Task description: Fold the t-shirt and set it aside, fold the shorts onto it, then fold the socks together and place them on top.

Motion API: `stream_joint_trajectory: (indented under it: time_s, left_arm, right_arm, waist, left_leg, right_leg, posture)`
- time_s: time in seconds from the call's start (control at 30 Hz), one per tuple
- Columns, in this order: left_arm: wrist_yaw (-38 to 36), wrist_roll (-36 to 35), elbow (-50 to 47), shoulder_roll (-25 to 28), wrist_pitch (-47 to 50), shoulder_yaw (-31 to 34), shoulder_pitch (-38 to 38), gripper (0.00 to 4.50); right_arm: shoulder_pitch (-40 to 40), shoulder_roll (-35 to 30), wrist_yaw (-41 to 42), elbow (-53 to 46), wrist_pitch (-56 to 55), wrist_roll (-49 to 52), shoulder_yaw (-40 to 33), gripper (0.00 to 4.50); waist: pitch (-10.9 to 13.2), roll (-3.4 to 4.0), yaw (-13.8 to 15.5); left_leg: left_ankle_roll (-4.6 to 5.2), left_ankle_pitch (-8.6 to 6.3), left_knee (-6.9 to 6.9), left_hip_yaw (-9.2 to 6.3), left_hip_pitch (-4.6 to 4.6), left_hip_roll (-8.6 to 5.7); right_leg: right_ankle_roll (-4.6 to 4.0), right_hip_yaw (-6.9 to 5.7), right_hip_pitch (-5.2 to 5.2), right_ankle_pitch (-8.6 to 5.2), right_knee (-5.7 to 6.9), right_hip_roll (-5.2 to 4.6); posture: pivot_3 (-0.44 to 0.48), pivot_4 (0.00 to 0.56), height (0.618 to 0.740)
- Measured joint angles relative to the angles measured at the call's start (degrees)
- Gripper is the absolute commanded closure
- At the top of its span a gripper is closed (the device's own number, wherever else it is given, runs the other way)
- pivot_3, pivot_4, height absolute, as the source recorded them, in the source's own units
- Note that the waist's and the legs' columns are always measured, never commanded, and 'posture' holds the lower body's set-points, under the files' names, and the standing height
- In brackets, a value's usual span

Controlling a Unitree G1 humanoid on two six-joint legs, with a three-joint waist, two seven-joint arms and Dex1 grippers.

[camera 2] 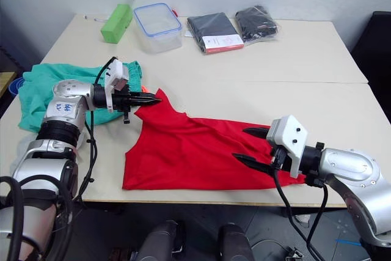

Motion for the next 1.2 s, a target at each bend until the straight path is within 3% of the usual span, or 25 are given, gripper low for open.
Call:
stream_joint_trajectory:
  time_s: [0.27,0.37,0.5,0.87,1.07,1.2]
  left_arm:
    - [1.4,0.7,4.4,0.0,5.4,-0.2,-2.8,4.48]
    - [-0.1,0.7,4.5,0.0,7.3,-0.3,-2.9,3.86]
    - [-1.4,0.7,4.5,0.0,9.6,-0.7,-2.9,2.59]
    - [-1.3,4.6,5.1,-0.2,10.0,-4.7,-3.3,2.59]
    - [-2.4,3.5,5.2,0.0,10.3,-3.0,-3.3,4.34]
    - [-5.4,1.1,4.9,0.1,9.6,-0.8,-3.4,4.49]
  right_arm:
    - [-0.4,0.0,0.0,0.0,0.0,-0.1,0.0,1.14]
    - [-0.4,0.0,0.0,0.0,0.0,-0.3,0.0,1.14]
    - [-0.3,0.0,-0.1,0.0,0.0,-0.4,0.0,1.14]
    - [-0.2,0.2,-1.1,-0.1,0.0,-0.4,0.0,1.14]
    - [0.1,0.2,-1.5,-0.7,0.0,-0.3,0.0,1.14]
    - [0.3,0.2,-1.2,-1.0,0.0,-0.4,0.0,1.14]
  waist:
    - [0.0,0.00,0.1]
    - [0.0,0.00,0.1]
    - [0.0,0.00,0.0]
    - [0.0,0.00,0.0]
    - [0.0,0.00,0.1]
    - [0.0,0.00,0.1]
  left_leg:
    - [0.01,-0.01,-0.01,0.00,-0.01,-0.01]
    - [0.01,0.00,-0.01,0.00,-0.01,-0.01]
    - [0.00,0.00,-0.01,0.00,-0.01,0.00]
    - [0.00,0.00,-0.02,0.00,-0.01,0.00]
    - [0.00,0.00,-0.01,0.00,-0.01,0.00]
    - [0.00,0.00,-0.01,0.00,-0.01,0.00]
  right_leg:
    - [0.00,-0.09,0.00,0.00,-0.01,-0.01]
    - [0.00,-0.11,-0.01,0.00,-0.01,0.00]
    - [0.00,-0.11,-0.01,0.00,0.00,0.00]
    - [0.00,-0.10,-0.01,0.00,-0.01,0.00]
    - [0.00,-0.07,-0.01,0.00,-0.01,-0.01]
    - [0.00,-0.08,-0.01,0.00,-0.01,-0.01]
  posture:
    - [0.000,0.150,0.740]
    - [0.000,0.150,0.740]
    - [0.000,0.150,0.740]
    - [0.000,0.150,0.740]
    - [0.000,0.150,0.740]
    - [0.000,0.150,0.740]
